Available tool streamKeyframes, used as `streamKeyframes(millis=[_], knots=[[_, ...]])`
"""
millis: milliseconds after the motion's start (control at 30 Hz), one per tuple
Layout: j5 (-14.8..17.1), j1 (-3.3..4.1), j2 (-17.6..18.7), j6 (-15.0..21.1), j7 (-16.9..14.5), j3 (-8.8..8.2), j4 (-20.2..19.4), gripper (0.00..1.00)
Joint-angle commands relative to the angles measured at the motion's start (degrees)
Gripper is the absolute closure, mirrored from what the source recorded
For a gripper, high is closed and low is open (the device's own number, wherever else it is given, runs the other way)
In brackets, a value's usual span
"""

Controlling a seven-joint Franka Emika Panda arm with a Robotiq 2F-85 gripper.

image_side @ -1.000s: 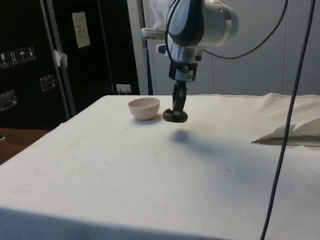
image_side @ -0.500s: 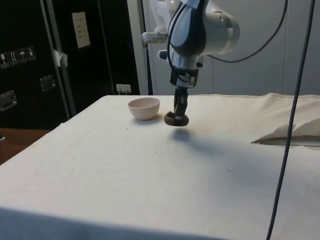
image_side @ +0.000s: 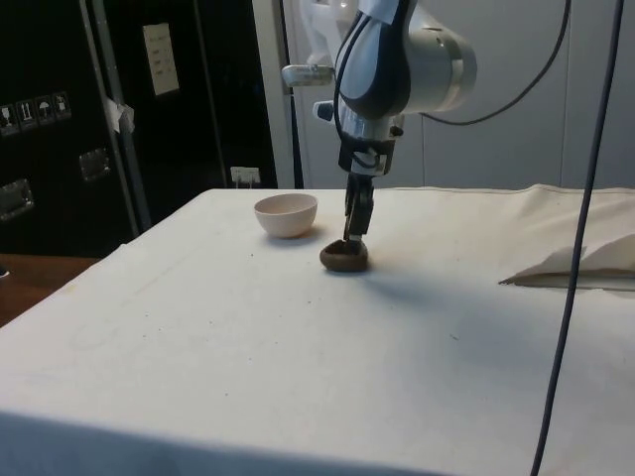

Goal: Pour the coffee beans from the cup into the bowl.

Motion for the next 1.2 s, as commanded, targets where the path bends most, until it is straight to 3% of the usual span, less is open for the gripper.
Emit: streamKeyframes(millis=[0,267,300,333,567,600,633,1167], knots=[[-1.49,1.15,1.49,1.6,1.2,-1.55,-0.52,0.53],[-1.55,0.97,0.92,1.49,1.2,-1.43,-0.63,0.06],[-0.23,0.0,0.0,0.11,0.17,0.0,0.0,0.0],[-1.38,0.86,0.46,1.32,1.09,-1.32,-0.69,0.0],[-1.03,0.06,-3.61,0.52,0.69,-0.69,-2.01,0.0],[-0.23,-0.29,-3.5,0.23,0.17,0.0,-1.38,0.0],[-1.03,0.0,-4.13,0.46,0.63,-0.63,-2.18,0.0],[-0.8,-1.09,-12.72,-0.69,0.4,-0.11,-4.35,0.0]])
